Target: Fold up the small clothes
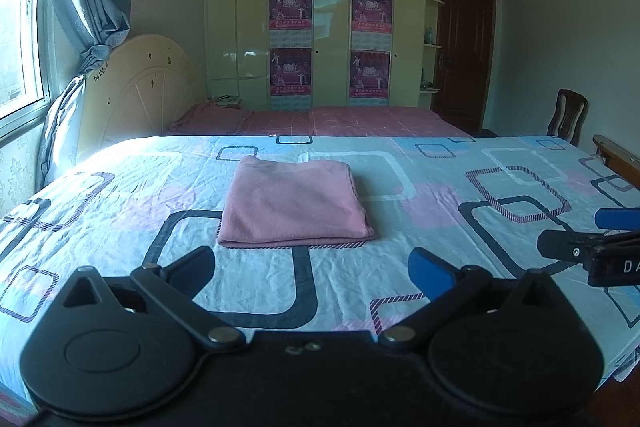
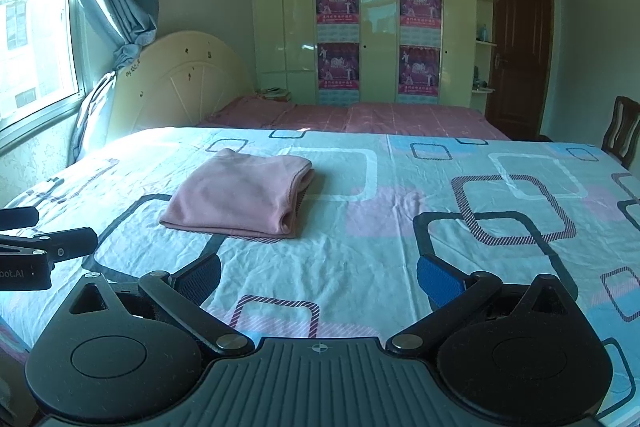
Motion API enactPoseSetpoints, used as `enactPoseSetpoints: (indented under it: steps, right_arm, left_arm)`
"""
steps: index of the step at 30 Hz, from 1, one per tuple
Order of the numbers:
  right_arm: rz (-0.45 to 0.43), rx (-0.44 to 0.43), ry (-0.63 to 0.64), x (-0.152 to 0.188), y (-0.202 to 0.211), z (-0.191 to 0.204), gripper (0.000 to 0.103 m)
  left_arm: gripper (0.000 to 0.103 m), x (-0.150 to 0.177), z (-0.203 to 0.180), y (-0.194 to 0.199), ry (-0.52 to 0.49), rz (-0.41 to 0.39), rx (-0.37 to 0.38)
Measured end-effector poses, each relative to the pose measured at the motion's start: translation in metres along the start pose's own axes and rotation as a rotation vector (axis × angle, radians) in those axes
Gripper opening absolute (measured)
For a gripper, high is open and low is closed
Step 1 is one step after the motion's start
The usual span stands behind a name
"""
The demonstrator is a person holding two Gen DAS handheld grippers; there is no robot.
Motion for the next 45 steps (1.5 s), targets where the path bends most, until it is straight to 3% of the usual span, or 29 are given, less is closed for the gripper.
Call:
enactPoseSetpoints:
  steps: [45]
  right_arm:
    - [0.004,-0.014,0.011,-0.0017,-0.0024,-0.0007,0.103]
  left_arm:
    - [0.102,0.0011,0.0005,0.0009,0.000,-0.003,-0.013]
Point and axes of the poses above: each gripper's, at about its wrist camera, not at the fingertips, and y roughly against the way its jaws point, z to its left, x to its underside, the point moved 6 cm from there along -y, roughly the way its jaws point, and after that the axes turned 14 degrees about -y, right-handed, at the moved point
